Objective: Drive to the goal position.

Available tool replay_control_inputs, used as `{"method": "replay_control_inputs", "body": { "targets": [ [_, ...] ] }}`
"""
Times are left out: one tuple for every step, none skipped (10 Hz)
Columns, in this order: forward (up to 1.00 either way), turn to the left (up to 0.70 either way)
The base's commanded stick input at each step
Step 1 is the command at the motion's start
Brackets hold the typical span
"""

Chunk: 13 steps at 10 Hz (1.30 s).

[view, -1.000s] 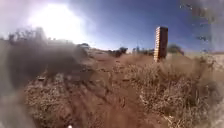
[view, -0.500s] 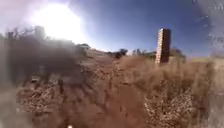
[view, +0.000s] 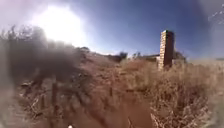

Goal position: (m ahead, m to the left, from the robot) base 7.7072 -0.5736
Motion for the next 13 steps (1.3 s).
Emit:
{"method": "replay_control_inputs", "body": {
  "targets": [
    [0.5,0.0],
    [0.5,0.0],
    [0.5,0.0],
    [0.5,0.0],
    [0.5,0.0],
    [0.5,0.0],
    [0.5,0.0],
    [0.5,0.0],
    [0.5,0.0],
    [0.5,0.0],
    [0.5,0.0],
    [0.5,0.0],
    [0.5,0.0]
  ]
}}
